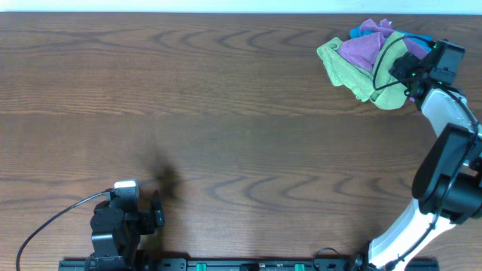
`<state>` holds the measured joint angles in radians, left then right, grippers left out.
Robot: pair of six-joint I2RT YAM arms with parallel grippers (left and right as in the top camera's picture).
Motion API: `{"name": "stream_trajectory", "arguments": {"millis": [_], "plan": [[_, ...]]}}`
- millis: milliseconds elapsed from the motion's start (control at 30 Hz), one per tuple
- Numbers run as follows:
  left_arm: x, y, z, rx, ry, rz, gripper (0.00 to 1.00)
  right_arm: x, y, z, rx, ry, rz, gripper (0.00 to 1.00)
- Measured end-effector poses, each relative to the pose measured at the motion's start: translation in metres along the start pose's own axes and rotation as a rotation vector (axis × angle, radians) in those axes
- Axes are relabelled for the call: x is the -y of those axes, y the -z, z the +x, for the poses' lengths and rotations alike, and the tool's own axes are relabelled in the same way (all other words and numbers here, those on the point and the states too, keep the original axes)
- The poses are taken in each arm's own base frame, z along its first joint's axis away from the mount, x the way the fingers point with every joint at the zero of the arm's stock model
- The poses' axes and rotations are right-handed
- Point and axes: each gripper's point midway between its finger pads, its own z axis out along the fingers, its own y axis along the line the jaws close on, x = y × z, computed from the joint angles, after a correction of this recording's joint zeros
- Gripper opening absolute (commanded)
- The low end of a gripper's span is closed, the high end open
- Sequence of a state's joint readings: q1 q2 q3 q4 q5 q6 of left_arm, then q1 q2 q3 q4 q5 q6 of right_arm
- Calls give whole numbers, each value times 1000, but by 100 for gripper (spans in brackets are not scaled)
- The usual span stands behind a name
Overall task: Fold the cloth
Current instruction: 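Grasp the lime green cloth's tagged corner with the right gripper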
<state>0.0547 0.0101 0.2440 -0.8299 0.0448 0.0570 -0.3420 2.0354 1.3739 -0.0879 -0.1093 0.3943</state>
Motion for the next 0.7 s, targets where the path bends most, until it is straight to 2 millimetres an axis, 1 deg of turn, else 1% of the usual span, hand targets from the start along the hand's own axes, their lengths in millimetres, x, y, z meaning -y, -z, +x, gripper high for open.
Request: {"name": "stream_trajectory", "arguments": {"millis": [133, 300, 433, 467, 500, 533, 567, 633, 700], "plan": [[0, 0, 0, 0, 0, 0, 95, 0, 0, 1, -5, -7, 1, 38], [0, 0, 0, 0, 0, 0, 95, 1, -1, 3, -10, -11, 0, 29], [0, 0, 0, 0, 0, 0, 95, 3, -7, 10, -29, -15, 1, 29], [0, 0, 0, 0, 0, 0, 95, 5, -11, 14, -40, -17, 4, 33], [0, 0, 0, 0, 0, 0, 95, 7, -15, 19, -50, -18, 7, 42], [0, 0, 0, 0, 0, 0, 95, 8, -17, 21, -56, -19, 8, 47], [0, 0, 0, 0, 0, 0, 95, 10, -20, 25, -64, -23, 10, 47], [0, 0, 0, 0, 0, 0, 95, 12, -25, 30, -74, -20, 11, 41], [0, 0, 0, 0, 0, 0, 95, 12, -29, 31, -72, -20, 6, 38]]}}
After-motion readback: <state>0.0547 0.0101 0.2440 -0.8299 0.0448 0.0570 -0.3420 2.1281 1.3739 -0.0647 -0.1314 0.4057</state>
